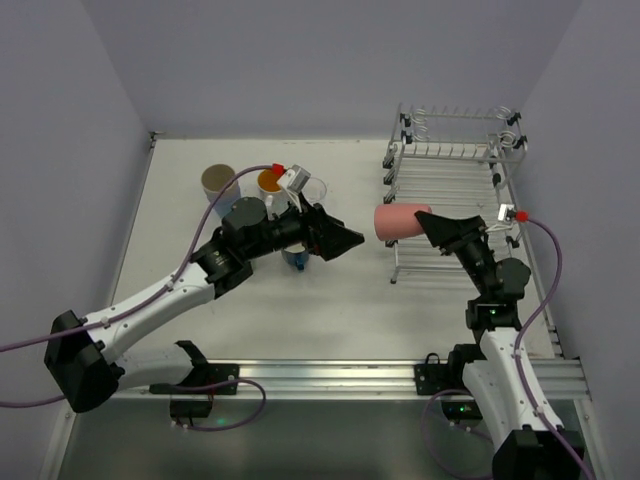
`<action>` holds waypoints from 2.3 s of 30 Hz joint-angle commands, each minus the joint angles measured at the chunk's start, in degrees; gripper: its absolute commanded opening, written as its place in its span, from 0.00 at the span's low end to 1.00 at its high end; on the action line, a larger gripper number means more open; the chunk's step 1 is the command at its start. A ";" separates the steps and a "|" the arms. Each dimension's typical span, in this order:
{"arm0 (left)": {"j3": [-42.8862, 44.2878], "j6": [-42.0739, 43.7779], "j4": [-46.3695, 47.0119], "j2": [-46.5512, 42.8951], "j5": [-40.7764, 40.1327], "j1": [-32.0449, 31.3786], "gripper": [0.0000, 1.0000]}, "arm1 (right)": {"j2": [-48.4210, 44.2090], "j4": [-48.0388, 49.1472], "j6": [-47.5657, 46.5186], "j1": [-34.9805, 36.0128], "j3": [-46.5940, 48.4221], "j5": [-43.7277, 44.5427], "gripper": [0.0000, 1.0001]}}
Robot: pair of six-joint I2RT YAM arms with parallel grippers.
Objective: Unload the cups from the dish rack
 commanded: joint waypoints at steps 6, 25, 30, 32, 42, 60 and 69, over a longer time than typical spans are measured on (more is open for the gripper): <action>-2.94 -15.63 18.32 5.98 5.74 0.08 0.99 | -3.33 14.85 12.84 5.14 -1.62 -6.51 0.47; -4.52 -18.81 26.86 7.58 8.13 -0.27 0.00 | 4.05 18.27 10.73 14.19 -2.50 -2.02 0.49; 2.85 -5.20 6.42 3.97 -1.70 -0.19 0.00 | 4.15 14.96 8.63 14.55 -1.81 -3.34 0.85; 8.02 1.83 -6.02 2.48 -9.61 -0.01 0.00 | 3.36 10.03 6.27 14.55 -1.01 -3.87 0.98; 24.83 13.81 -57.58 -1.39 -41.96 1.48 0.00 | -4.91 -9.57 -6.05 14.55 1.80 -4.93 0.99; 18.60 18.29 -63.68 2.99 -32.67 17.92 0.00 | -6.58 -13.18 -9.31 14.55 -1.71 -7.21 0.99; 15.70 18.99 -61.13 6.60 -30.30 17.92 0.00 | -6.23 -13.27 -9.75 14.63 -1.80 -7.56 0.99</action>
